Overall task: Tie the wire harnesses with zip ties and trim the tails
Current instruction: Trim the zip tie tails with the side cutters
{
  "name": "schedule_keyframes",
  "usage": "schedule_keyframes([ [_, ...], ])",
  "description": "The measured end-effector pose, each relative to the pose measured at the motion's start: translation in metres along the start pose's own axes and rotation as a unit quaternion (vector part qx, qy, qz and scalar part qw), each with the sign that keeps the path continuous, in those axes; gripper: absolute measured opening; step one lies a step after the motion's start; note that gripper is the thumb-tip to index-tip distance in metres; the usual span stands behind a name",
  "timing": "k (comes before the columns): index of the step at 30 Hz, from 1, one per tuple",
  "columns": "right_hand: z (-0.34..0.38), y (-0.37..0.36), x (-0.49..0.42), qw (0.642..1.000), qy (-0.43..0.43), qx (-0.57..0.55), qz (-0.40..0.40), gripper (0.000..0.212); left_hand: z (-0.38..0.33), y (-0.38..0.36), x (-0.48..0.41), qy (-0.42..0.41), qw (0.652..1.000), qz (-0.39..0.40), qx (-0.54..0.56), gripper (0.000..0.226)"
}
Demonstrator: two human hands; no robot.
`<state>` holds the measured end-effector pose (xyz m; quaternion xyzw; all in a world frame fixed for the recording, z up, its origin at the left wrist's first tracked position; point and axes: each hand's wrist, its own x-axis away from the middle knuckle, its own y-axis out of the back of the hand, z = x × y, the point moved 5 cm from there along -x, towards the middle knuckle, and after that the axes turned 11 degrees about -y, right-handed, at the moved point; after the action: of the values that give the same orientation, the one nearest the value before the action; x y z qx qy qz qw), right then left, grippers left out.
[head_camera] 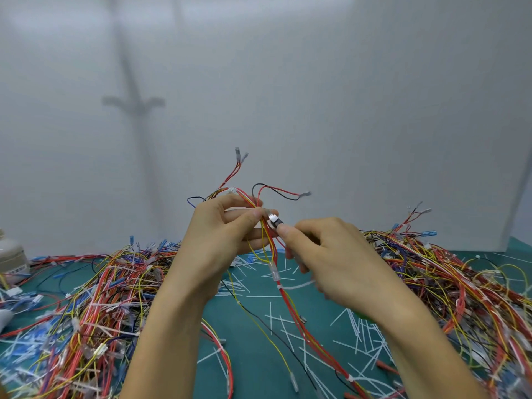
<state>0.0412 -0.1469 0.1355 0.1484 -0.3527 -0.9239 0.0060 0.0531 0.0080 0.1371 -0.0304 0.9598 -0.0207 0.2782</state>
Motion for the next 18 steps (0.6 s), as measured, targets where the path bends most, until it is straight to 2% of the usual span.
schedule_keyframes([
  [4, -0.003, 0.001, -0.002, 0.985, -0.036, -0.164, 0.044, 0.055, -0.001, 0.004, 0.001, 0.02, 1.0, -0.01, -0.014, 0.012],
  [6, -0.002, 0.002, -0.001, 0.983, -0.03, -0.172, 0.057, 0.057, -0.002, 0.006, 0.0, 0.012, 1.0, -0.021, -0.018, 0.013],
  [10, -0.001, 0.002, 0.0, 0.978, -0.017, -0.197, 0.069, 0.024, 0.0, 0.007, -0.001, 0.002, 0.999, -0.029, -0.021, 0.018],
  [15, 0.004, 0.004, 0.005, 0.961, 0.002, -0.232, 0.152, 0.034, 0.003, 0.007, -0.002, -0.021, 0.996, -0.041, -0.07, 0.017],
  [18, 0.008, 0.005, 0.005, 0.958, 0.025, -0.263, 0.111, 0.016, 0.005, 0.003, -0.002, -0.016, 0.998, -0.024, -0.058, 0.018],
])
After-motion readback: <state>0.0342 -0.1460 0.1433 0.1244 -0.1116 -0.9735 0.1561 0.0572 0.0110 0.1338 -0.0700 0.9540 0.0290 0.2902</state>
